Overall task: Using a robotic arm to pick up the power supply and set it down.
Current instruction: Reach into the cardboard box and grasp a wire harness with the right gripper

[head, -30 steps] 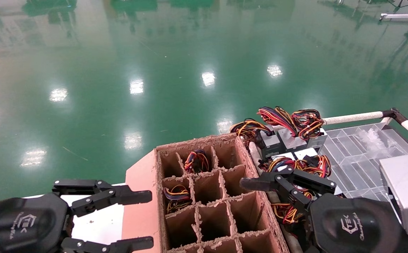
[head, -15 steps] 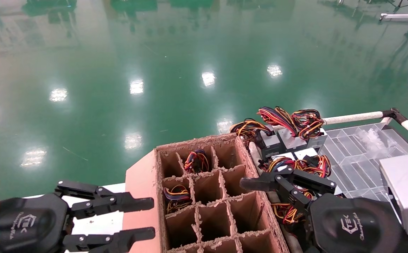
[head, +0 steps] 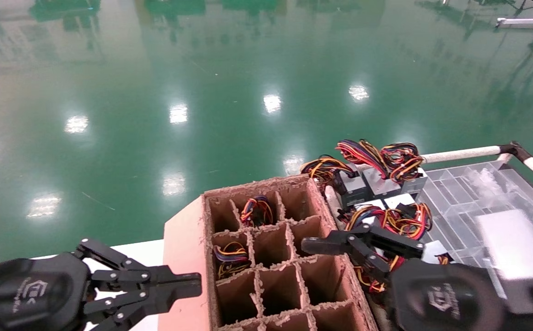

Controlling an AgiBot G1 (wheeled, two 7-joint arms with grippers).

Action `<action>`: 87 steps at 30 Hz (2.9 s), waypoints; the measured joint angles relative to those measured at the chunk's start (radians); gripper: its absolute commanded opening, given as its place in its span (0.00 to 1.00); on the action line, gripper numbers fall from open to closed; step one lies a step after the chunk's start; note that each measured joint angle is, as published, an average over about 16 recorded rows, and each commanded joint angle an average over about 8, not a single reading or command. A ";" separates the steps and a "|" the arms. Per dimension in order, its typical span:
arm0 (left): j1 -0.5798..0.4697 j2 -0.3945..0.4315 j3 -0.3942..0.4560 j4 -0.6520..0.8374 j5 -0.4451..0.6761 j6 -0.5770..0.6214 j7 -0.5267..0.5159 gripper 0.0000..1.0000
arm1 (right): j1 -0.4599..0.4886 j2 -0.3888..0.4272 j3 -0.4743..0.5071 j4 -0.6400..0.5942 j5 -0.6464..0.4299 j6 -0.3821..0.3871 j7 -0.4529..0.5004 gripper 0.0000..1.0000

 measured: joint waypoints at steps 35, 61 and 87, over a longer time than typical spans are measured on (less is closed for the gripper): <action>0.000 0.000 0.001 0.000 0.000 0.000 0.000 1.00 | 0.496 -0.559 -0.332 -0.780 -0.580 0.049 -0.419 0.03; 0.000 0.000 0.001 0.000 -0.001 0.000 0.001 1.00 | 0.594 -0.678 -0.384 -1.055 -0.634 0.110 -0.583 0.00; -0.001 -0.001 0.002 0.000 -0.001 0.000 0.001 1.00 | 0.586 -0.678 -0.425 -1.060 -0.597 0.161 -0.580 0.00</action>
